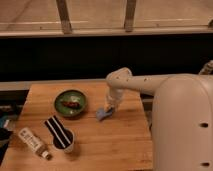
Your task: Wipe the white sponge on the table
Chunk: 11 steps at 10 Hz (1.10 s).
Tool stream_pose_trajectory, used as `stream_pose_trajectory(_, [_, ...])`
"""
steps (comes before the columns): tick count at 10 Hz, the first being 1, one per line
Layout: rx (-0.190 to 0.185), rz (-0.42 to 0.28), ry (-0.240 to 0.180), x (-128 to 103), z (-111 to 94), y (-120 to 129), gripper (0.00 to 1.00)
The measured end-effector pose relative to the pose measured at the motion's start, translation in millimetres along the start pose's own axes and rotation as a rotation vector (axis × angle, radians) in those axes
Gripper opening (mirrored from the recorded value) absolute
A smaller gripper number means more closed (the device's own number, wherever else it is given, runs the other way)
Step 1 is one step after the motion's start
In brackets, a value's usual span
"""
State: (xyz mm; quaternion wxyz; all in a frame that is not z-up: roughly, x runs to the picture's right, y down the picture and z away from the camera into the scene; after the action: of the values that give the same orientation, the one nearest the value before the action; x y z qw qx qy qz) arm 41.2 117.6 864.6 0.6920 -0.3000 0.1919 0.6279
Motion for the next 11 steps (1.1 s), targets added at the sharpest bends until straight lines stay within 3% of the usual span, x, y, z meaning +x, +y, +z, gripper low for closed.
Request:
stream_pose_trajectory(3, [0.004, 0.085, -0.004, -36.1, -1.2, -34.6, 0.00])
stream_pose_trajectory(5, [0.001, 0.180, -0.001, -40.0, 2.9, -71.8, 0.00])
stream_pose_trajectory(8, [0.014, 0.302, -0.001, -10.6, 5.1, -128.5, 0.00])
stream_pose_trajectory(11, [0.026, 0.344, 0.002, 35.4, 3.3, -150.6, 0.00])
